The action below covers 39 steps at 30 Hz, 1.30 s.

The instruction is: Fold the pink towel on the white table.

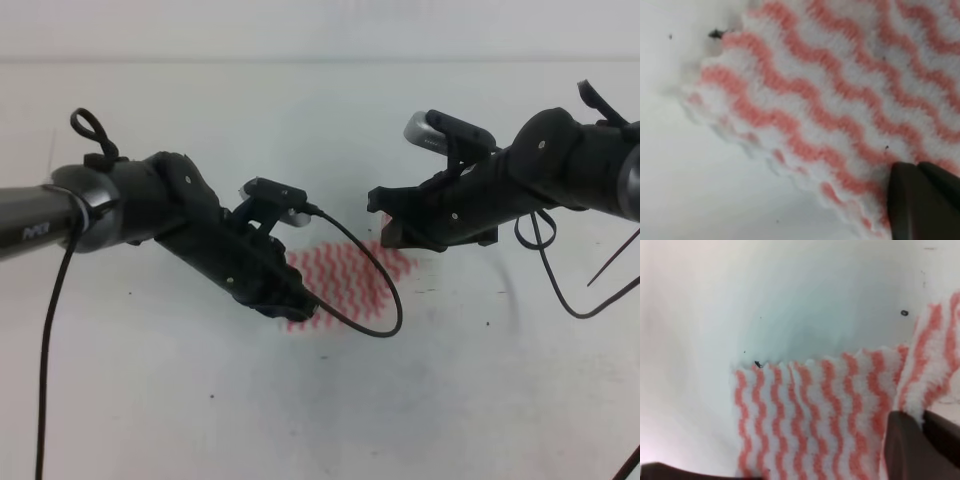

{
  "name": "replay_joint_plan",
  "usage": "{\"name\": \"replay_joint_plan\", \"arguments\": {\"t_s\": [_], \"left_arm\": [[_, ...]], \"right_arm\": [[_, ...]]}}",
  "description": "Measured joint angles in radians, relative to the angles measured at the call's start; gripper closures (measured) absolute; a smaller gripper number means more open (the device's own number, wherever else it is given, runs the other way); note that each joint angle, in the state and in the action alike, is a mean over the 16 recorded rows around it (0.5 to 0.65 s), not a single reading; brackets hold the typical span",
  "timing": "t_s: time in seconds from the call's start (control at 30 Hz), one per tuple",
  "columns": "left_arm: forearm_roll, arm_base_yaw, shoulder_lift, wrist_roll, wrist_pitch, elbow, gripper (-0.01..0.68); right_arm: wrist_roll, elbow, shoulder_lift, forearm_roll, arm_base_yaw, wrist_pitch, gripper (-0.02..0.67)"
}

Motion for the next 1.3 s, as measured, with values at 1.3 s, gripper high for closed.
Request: {"name": "replay_joint_plan", "arguments": {"t_s": [1.3], "left_arm": [[0.014, 0.003, 0.051, 0.007, -0.136, -0.002, 0.677]], "right_arm": [[0.000, -0.020, 0.002, 0.009, 0.071, -0.009, 0.663]]}}
